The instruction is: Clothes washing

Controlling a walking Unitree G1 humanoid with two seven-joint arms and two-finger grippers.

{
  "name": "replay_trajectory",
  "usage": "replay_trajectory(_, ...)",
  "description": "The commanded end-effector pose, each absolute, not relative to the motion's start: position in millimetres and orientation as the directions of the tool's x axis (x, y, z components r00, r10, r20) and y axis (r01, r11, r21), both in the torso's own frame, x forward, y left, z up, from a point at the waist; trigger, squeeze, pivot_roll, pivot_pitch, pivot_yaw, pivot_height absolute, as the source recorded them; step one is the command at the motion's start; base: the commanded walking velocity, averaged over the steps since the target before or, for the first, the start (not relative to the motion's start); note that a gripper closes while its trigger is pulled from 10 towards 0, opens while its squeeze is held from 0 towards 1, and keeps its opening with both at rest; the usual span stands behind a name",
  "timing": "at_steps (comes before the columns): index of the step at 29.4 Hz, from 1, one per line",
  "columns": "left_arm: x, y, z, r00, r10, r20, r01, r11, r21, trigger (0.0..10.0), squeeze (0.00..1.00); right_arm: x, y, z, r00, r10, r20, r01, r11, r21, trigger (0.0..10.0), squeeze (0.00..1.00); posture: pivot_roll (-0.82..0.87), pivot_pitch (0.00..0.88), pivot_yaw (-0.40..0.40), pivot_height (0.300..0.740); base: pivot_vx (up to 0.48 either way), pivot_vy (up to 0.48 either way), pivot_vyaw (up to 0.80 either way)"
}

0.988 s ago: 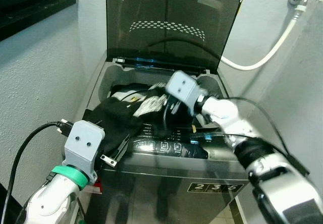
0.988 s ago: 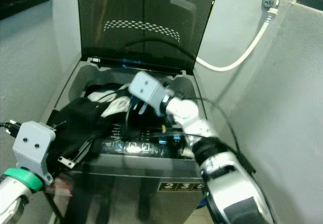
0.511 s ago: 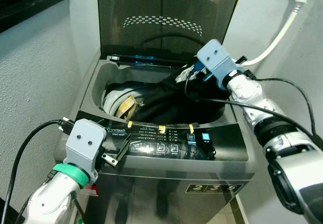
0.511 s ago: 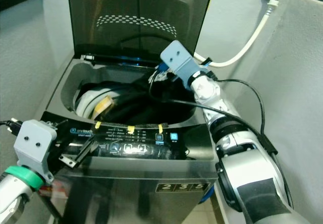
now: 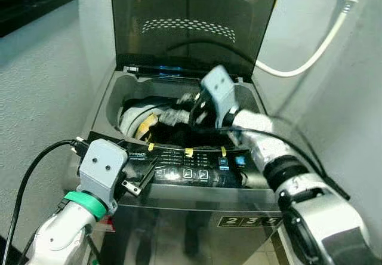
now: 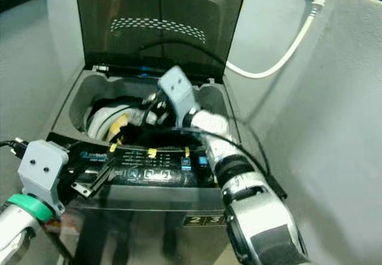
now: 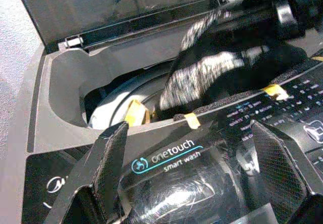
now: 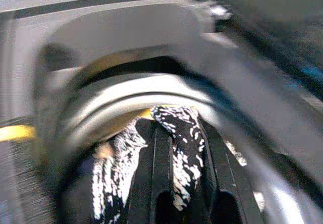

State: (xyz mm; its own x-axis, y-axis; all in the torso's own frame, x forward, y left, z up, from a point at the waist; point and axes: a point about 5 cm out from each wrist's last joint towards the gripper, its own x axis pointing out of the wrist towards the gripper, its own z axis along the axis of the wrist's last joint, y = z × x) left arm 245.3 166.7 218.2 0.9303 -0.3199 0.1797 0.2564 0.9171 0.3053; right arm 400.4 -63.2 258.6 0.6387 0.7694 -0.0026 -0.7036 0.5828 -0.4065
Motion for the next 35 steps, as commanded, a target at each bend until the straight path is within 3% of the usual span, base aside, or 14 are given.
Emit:
replay_trajectory(1,247,166,213,0.932,-0.331,0.151,0.277,0.915,0.295,10.0,0.0,397,-59,263,0.589,0.808,-0.001,-0.738,0.537,-0.408,0.0,0.0,0.03,0.042,-0.027,0.74,0.0,0.0,0.0)
replay_trajectory(2,247,165,213,0.931,-0.333,0.151,0.279,0.914,0.294,10.0,0.0,397,-58,262,0.586,0.81,-0.01,-0.738,0.529,-0.419,10.0,1.0,0.03,0.039,-0.028,0.74,0.0,0.0,0.0)
replay_trajectory(12,248,164,213,0.929,-0.336,0.152,0.283,0.914,0.292,10.0,0.0,398,-59,267,0.591,0.806,0.004,-0.743,0.547,-0.385,10.0,1.0,0.02,0.031,-0.034,0.74,0.0,0.0,0.0)
replay_trajectory(13,248,164,213,0.93,-0.335,0.153,0.282,0.914,0.292,10.0,0.0,397,-59,272,0.586,0.81,0.027,-0.759,0.561,-0.329,10.0,0.0,0.02,0.025,-0.035,0.74,0.0,0.0,0.0)
replay_trajectory(20,249,165,213,0.929,-0.335,0.158,0.28,0.914,0.295,10.0,0.0,399,-66,284,0.61,0.788,0.082,-0.748,0.607,-0.269,10.0,0.0,0.02,0.012,-0.035,0.74,0.0,0.0,0.0)
replay_trajectory(23,252,164,215,0.928,-0.334,0.165,0.277,0.915,0.292,10.0,0.0,402,-77,295,0.65,0.741,0.173,-0.713,0.672,-0.202,10.0,0.0,0.03,0.006,-0.037,0.74,0.0,0.0,0.0)
replay_trajectory(26,259,166,218,0.938,-0.298,0.176,0.233,0.92,0.315,10.0,0.0,409,-103,306,0.778,0.534,0.331,-0.563,0.826,-0.01,10.0,0.0,0.05,0.0,-0.035,0.74,0.0,0.0,0.0)
replay_trajectory(27,259,166,218,0.938,-0.298,0.176,0.233,0.92,0.315,10.0,0.0,409,-103,306,0.778,0.534,0.331,-0.563,0.826,-0.01,10.0,0.0,0.05,0.0,-0.035,0.74,0.0,0.0,0.0)
replay_trajectory(30,278,168,227,0.959,-0.216,0.182,0.166,0.953,0.254,10.0,0.0,407,-128,274,0.877,0.337,0.343,-0.394,0.913,0.11,10.0,0.0,0.06,0.0,-0.025,0.74,0.0,0.0,0.0)
replay_trajectory(35,285,162,234,0.951,-0.228,0.209,0.172,0.951,0.257,10.0,0.0,392,-131,240,0.896,0.299,0.328,-0.358,0.924,0.134,10.0,0.0,0.04,0.0,-0.021,0.74,0.0,0.0,0.0)
